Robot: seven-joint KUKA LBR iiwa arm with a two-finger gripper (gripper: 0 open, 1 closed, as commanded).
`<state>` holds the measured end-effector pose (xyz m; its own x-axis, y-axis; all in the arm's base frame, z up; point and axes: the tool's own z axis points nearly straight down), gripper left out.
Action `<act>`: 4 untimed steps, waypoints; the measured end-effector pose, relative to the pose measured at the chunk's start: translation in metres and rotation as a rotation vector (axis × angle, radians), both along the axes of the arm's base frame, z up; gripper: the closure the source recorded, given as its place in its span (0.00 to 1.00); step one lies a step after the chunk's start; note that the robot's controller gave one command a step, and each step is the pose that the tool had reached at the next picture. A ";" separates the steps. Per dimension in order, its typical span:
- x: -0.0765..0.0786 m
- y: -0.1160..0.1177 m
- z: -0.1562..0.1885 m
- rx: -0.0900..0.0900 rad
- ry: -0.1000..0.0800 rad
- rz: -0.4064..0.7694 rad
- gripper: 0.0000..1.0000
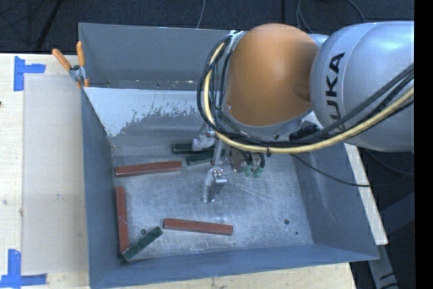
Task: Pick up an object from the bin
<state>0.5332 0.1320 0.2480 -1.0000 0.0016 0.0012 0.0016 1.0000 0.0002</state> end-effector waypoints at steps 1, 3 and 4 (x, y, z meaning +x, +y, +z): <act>0.000 0.000 0.000 0.000 0.000 -0.001 0.00; 0.084 0.028 -0.092 -0.001 0.004 0.133 0.00; 0.085 0.038 -0.108 0.000 -0.002 0.083 0.00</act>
Offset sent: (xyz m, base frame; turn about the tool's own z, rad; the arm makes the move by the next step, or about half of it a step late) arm 0.0778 0.0389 -0.1780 -0.1249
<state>0.6183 0.1699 0.1399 -0.9967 -0.0812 -0.0010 -0.0812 0.9967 0.0005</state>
